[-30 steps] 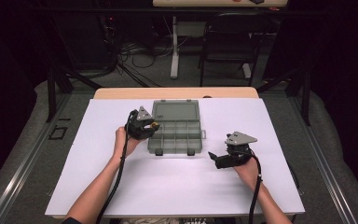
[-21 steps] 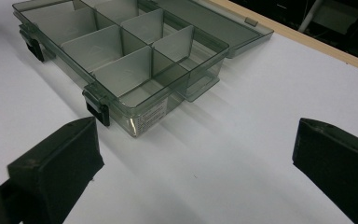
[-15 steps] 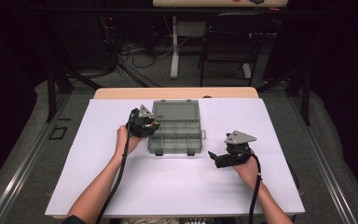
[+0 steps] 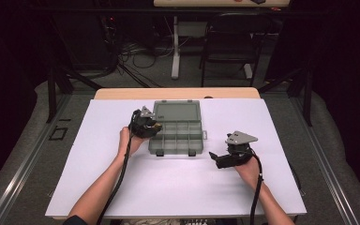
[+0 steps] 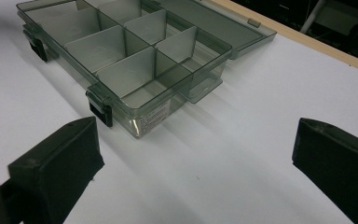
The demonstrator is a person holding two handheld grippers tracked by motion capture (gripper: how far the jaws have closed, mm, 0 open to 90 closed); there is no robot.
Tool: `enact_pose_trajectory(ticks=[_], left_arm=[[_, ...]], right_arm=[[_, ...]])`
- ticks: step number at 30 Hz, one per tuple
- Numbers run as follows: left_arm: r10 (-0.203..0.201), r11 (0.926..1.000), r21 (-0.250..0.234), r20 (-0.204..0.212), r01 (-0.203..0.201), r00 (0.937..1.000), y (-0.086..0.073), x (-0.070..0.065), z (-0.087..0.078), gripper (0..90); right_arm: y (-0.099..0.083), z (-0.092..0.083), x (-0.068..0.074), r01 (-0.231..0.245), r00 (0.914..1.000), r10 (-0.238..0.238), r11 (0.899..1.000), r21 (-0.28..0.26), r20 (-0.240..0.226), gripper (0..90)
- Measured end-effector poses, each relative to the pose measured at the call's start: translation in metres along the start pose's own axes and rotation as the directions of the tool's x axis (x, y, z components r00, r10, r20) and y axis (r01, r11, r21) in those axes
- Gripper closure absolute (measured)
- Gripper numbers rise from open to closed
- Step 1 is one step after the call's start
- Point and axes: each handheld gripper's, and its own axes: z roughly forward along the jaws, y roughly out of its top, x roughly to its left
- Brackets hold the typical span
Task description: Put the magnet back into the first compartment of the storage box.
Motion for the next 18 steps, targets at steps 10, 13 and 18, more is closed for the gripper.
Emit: enact_pose_trajectory(ticks=[10,13,18], left_arm=[[-0.012,0.9977,-0.067,-0.002,0.012,0.9999,0.002,-0.001,-0.014,24.4],[-0.008,0.9967,-0.081,-0.005,0.008,1.0000,0.002,-0.004,-0.018,17.4],[0.003,0.9976,-0.069,0.001,-0.003,1.0000,0.000,-0.008,-0.020,10.2]], right_arm=[[0.000,-0.001,0.000,-0.002,1.0000,0.002,1.000,-0.007,-0.001,0.0],[0.000,-0.001,-0.001,-0.007,1.0000,0.006,1.000,-0.006,-0.004,0.0],[-0.001,-0.001,-0.001,-0.007,1.0000,0.007,1.000,-0.006,-0.003,0.3]])
